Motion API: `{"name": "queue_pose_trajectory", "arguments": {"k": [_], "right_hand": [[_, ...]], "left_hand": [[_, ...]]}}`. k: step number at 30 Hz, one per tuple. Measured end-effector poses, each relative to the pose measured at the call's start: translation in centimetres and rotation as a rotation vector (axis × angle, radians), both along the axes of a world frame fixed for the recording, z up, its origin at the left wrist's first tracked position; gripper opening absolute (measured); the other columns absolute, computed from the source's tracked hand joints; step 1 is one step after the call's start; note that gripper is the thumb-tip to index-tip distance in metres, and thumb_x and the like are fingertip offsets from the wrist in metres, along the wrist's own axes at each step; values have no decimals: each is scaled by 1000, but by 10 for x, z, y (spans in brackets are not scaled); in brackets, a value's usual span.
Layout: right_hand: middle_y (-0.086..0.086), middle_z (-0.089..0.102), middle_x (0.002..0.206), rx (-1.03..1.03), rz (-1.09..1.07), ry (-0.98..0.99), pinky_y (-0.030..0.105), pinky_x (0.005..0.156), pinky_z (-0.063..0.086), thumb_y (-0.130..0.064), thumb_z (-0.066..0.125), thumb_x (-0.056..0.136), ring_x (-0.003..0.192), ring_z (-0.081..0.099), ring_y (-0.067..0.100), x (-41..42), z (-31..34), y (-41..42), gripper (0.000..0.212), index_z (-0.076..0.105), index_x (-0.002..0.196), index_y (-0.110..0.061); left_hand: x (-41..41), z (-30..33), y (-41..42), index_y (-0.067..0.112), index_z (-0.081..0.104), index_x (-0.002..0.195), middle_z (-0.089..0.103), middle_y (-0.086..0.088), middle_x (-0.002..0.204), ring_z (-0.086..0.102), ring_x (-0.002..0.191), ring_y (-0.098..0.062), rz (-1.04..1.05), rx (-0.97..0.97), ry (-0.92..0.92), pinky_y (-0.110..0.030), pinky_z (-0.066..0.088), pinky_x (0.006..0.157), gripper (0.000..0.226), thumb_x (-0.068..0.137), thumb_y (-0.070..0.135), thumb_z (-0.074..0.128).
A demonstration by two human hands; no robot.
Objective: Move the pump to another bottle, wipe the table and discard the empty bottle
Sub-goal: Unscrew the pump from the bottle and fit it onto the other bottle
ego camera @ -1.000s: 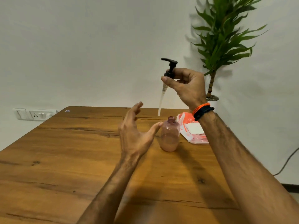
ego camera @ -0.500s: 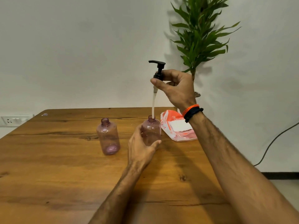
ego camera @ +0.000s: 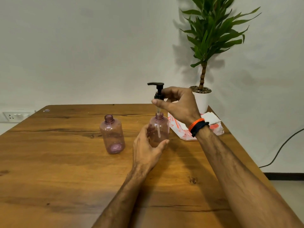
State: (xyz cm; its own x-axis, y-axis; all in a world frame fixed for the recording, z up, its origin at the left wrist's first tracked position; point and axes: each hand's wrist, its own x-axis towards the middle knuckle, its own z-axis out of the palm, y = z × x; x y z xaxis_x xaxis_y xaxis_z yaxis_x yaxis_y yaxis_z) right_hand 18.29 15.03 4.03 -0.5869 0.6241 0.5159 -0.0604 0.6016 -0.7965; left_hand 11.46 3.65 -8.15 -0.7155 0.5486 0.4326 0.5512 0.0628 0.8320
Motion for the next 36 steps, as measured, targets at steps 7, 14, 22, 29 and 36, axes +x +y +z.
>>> {"name": "queue_pose_trajectory", "arguments": {"k": [7,14,22,29,36], "right_hand": [[-10,74,84,-15,105,-164,8,66,49,-25,89,65,72,66,-4,5,-15,9,32,75,93,-18],[-5,74,89,58,141,-267,15,72,51,-30,87,67,79,67,3,5,-16,15,37,75,99,-15],[-8,72,78,71,69,-264,21,70,57,-43,91,53,72,68,5,5,-14,14,41,71,83,-23],[-12,69,81,141,0,-343,22,66,52,-69,78,41,76,63,5,3,-14,10,61,66,84,-27],[-3,75,99,17,301,-276,26,87,55,-18,83,73,94,70,10,9,-19,20,32,73,104,-12]], "left_hand": [[-1,-1,0,31,52,126,53,31,103,48,93,26,7,-14,-4,7,38,76,71,65,44,85],[-1,-2,1,29,51,128,57,24,111,56,101,6,12,-5,-2,-8,46,85,73,65,43,85],[-2,-3,1,29,48,132,57,20,117,55,107,2,8,-12,1,-9,44,86,77,65,44,84],[-1,-2,2,28,47,133,59,15,125,55,109,0,16,-29,9,-11,43,88,78,66,45,84],[0,0,0,31,49,127,52,28,107,51,92,19,3,-31,-12,2,37,78,72,66,42,85]]}}
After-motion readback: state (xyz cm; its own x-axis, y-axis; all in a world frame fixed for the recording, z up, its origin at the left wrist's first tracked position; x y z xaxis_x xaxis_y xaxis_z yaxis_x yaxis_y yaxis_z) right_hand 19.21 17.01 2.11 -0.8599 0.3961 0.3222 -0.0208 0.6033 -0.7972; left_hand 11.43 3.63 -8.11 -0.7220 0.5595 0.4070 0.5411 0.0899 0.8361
